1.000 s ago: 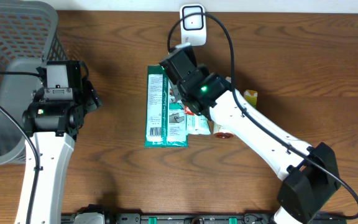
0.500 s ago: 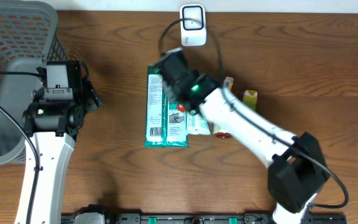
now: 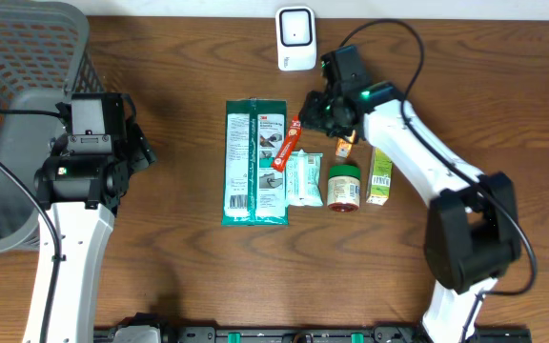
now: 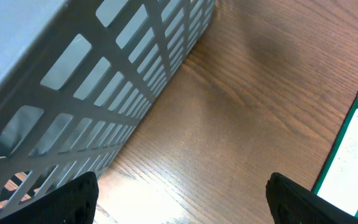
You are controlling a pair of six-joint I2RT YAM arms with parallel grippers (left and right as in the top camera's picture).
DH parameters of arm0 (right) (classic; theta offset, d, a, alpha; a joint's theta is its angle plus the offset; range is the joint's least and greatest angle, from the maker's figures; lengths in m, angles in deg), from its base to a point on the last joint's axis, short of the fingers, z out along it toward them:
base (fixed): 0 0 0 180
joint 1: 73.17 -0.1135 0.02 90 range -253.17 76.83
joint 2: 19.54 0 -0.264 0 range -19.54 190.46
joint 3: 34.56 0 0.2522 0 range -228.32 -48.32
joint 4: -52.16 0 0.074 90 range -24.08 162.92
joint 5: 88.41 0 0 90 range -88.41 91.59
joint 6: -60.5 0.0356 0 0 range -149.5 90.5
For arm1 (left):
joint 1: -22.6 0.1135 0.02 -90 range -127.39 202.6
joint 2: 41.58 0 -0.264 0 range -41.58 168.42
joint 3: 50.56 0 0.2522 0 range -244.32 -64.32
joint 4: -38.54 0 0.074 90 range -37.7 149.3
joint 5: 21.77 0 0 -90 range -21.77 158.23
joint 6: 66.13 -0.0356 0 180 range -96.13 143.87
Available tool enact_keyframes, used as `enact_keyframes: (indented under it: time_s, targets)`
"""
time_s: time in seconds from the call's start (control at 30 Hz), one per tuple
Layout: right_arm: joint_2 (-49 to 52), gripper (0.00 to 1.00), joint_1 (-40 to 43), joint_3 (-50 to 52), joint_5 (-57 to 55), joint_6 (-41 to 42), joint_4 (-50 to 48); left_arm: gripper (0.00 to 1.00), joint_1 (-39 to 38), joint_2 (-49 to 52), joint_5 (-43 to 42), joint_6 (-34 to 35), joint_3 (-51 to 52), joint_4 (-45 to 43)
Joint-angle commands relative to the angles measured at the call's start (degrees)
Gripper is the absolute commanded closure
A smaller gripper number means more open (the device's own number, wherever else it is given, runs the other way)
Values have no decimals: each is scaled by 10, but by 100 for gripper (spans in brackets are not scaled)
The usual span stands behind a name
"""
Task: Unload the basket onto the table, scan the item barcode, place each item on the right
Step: 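Hold the stick's barcode under the scanner window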
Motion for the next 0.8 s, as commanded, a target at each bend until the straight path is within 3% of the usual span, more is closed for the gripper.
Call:
enact_keyframes:
  time_s: [0.0, 0.23, 0.77]
  targets:
    - [31, 57, -12, 9, 24, 23, -13, 13, 3, -2, 7, -5, -6, 1]
    - [73, 59, -28, 9, 24, 78, -32, 13, 3, -2, 7, -5, -6, 1]
    - [90, 69, -64, 18, -55, 97, -54, 13, 3, -2, 7, -5, -6, 1]
